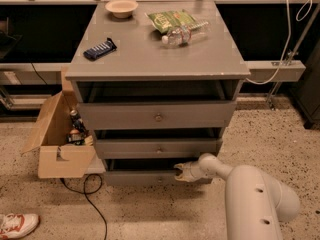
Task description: Open bottom drawer
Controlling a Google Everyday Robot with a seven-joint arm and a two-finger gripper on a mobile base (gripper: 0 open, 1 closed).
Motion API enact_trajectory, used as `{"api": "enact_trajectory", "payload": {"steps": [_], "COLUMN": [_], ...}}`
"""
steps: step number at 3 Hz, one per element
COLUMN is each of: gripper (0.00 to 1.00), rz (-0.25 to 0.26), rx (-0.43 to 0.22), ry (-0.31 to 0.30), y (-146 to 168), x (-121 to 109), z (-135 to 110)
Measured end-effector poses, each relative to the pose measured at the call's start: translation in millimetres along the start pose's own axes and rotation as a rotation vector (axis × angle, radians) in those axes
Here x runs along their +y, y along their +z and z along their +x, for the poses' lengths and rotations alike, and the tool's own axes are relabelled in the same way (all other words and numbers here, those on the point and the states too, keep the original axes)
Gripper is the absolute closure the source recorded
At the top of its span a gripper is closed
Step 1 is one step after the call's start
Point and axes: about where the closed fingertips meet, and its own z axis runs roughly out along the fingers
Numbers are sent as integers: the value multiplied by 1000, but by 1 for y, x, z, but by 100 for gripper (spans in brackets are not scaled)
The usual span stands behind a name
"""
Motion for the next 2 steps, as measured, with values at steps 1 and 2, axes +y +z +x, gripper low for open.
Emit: {"api": "enact_trajectory", "payload": {"steps": [1,2], "gripper": [56,33], "rz": [0,0], "rx": [0,0], "ry": [0,0], "y": [0,0], "x": [0,0], "z": [0,0]}}
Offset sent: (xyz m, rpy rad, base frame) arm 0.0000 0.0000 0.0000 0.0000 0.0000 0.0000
